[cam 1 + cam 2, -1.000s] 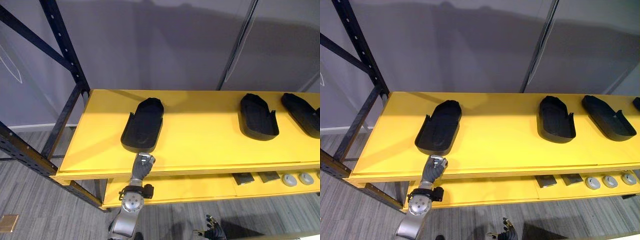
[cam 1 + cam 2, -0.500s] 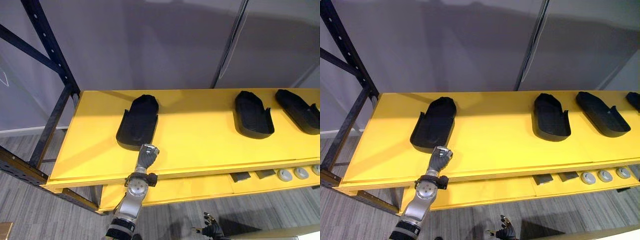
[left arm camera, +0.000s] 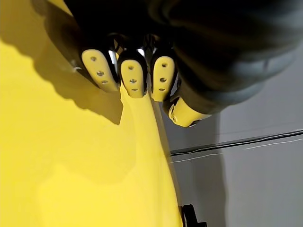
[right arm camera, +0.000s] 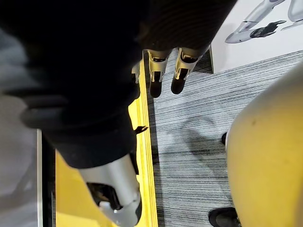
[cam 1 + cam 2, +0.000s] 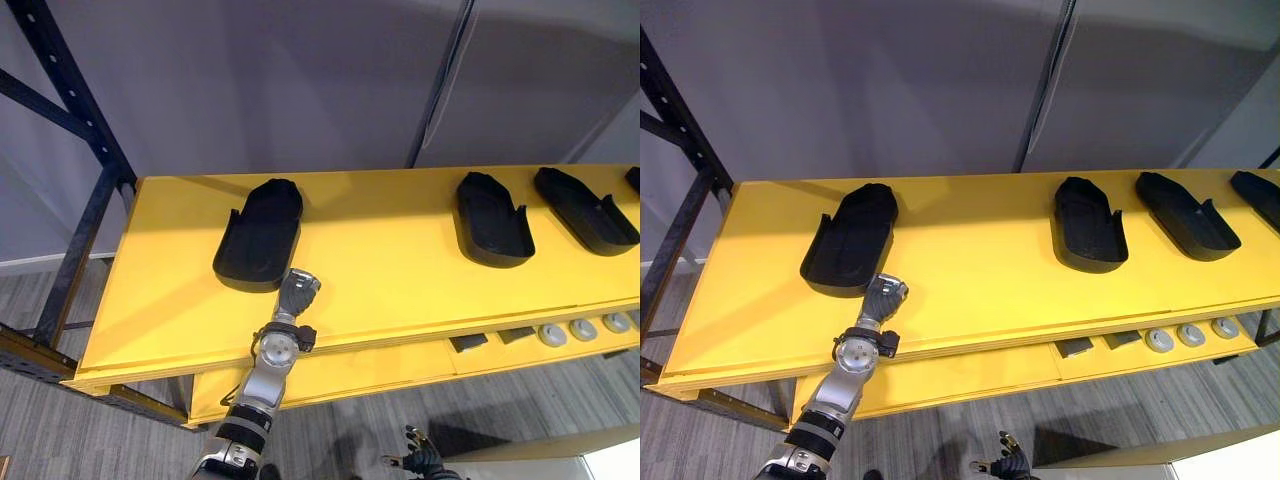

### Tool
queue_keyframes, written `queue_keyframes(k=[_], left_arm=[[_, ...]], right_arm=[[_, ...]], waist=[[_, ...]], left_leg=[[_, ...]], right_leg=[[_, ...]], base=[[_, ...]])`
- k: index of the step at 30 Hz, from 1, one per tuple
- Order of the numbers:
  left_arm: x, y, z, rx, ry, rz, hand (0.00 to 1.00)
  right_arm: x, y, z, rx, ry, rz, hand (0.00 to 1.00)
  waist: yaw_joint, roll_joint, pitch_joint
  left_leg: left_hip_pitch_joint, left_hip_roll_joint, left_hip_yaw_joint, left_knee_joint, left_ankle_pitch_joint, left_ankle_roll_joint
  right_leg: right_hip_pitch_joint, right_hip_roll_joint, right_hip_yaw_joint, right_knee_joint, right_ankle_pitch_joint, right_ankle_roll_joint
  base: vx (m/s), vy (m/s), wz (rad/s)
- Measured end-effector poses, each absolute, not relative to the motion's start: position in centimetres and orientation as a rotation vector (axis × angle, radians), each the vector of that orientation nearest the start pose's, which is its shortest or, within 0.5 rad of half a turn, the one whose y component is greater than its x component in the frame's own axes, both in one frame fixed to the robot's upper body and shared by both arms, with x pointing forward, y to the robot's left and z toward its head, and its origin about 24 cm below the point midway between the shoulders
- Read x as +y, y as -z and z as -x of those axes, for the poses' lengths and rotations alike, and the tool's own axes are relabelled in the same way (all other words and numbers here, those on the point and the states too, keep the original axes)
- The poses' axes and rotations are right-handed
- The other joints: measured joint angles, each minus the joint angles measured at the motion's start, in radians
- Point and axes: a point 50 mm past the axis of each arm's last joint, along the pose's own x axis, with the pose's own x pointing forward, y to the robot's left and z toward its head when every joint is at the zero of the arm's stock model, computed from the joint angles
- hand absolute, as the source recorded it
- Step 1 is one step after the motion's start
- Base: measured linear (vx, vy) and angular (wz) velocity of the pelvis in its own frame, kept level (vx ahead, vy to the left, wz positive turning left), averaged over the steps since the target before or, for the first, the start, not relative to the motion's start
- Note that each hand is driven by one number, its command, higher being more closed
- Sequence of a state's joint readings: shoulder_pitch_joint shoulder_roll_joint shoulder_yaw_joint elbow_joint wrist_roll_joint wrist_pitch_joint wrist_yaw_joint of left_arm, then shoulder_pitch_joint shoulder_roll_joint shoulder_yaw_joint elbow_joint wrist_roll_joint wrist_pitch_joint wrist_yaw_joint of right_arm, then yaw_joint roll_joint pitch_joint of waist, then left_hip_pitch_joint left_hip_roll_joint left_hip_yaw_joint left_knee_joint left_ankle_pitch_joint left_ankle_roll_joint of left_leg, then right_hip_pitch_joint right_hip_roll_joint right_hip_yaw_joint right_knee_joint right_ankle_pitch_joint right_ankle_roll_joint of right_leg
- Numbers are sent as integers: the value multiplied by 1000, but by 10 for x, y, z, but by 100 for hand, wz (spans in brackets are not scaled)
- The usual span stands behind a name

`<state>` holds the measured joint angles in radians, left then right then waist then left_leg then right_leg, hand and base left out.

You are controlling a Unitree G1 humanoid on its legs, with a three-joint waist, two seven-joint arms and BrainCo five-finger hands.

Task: Walk over and take plastic housings, then place them on the shelf

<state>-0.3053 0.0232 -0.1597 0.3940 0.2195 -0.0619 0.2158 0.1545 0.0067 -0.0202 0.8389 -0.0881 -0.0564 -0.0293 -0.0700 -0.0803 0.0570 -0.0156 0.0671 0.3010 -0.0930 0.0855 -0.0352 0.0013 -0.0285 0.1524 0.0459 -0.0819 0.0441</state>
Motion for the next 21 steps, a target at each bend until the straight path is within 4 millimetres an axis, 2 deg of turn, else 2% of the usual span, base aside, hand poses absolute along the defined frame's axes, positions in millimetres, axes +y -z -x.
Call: queue_keyframes(k=[9,13,15,19,20,21], left_arm=[[111,-40,-308,-25,0,-308,100],[110,-43,-298,-53,8,-297,100],[109,-51,-288,-100,16,-279,100],[112,-93,-267,-304,12,-171,100],[116,-110,-260,-388,-1,-138,100],[117,-116,-257,-419,-3,-119,100]], right_arm=[[-156,146,-116,928,37,62,0],[-155,146,-118,923,34,62,0],[-155,146,-118,923,34,63,0],[-157,146,-116,926,38,64,0],[-158,146,-114,929,39,66,0],[-158,146,-113,931,40,66,0]], waist=[[-13,-1,2],[-11,-7,15],[-9,-9,18],[9,-8,18],[22,-7,17],[27,-6,17]], left_leg=[[1,2,0,0,0,-1],[8,1,-7,0,0,0],[6,2,-17,0,2,1],[3,8,-42,1,9,1],[4,13,-54,0,12,0],[4,15,-57,0,14,-1]], right_leg=[[2,2,0,-3,3,-2],[18,0,-6,-2,3,-1],[20,-1,-8,-1,4,-1],[25,1,-25,7,6,-5],[26,6,-26,18,8,-8],[26,9,-27,22,10,-10]], base=[[-2,-1,0],[-6,0,4],[-12,-1,12],[-25,-5,17],[-44,-9,21],[-69,-5,19]])
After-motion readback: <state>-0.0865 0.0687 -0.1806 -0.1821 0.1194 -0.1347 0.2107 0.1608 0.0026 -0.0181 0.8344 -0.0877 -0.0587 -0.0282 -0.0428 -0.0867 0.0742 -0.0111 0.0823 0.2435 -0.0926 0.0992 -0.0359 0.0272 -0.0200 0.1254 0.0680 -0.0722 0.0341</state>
